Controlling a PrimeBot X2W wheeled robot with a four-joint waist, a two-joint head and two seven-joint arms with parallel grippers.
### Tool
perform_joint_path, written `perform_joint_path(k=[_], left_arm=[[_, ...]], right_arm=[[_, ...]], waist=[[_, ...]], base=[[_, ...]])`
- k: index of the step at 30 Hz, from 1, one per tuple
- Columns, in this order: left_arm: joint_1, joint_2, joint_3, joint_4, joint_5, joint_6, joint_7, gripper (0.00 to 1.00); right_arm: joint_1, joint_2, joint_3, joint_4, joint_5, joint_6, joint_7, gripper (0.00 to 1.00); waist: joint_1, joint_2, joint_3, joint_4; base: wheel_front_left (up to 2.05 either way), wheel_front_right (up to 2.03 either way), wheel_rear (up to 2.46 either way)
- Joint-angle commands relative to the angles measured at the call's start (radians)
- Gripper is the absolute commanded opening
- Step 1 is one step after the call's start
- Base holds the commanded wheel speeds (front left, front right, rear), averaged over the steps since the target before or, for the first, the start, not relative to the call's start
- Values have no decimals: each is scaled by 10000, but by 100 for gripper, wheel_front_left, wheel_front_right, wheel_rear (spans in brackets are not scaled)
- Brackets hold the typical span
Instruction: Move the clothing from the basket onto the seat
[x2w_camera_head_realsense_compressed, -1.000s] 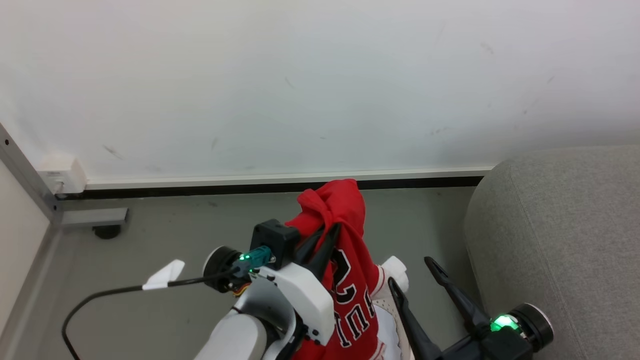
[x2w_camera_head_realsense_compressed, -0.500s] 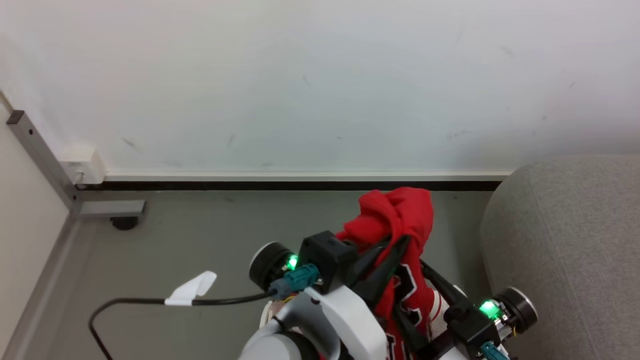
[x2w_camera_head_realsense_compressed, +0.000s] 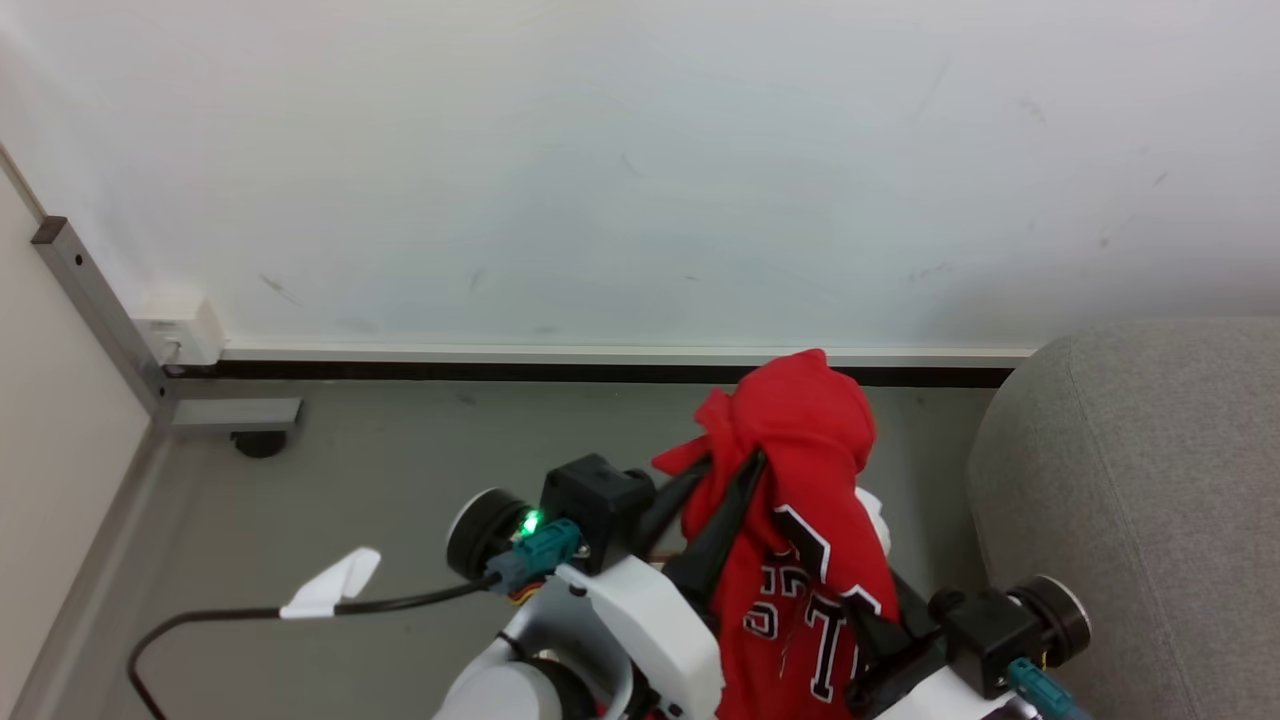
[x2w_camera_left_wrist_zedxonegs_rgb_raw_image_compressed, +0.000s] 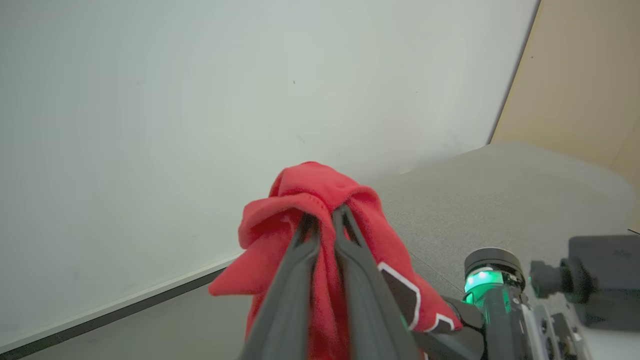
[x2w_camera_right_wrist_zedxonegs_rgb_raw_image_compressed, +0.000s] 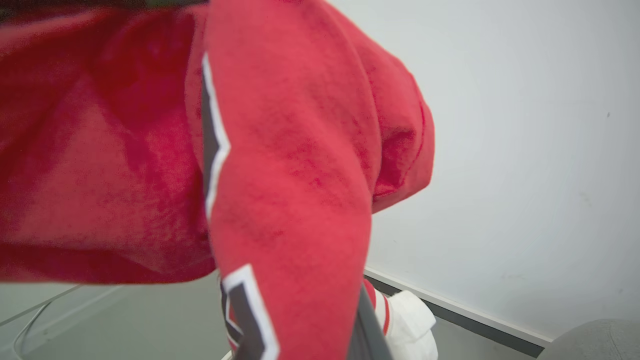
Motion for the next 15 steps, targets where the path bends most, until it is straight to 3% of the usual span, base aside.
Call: perform_joint_path(k=[1,15], left_arm=[[177,68,57,136,5,12,-55,100],[314,96,294,1439,-233,138,-913,100]], right_arm=[[-147,-33,-79,-75,143,-21,0,0],[-194,-30,-1438,-711,136,-21,0,0]], waist=[[-1,-1,-4,-20],[-1,-1,30,-345]], base=[[0,0,0],[0,0,0]])
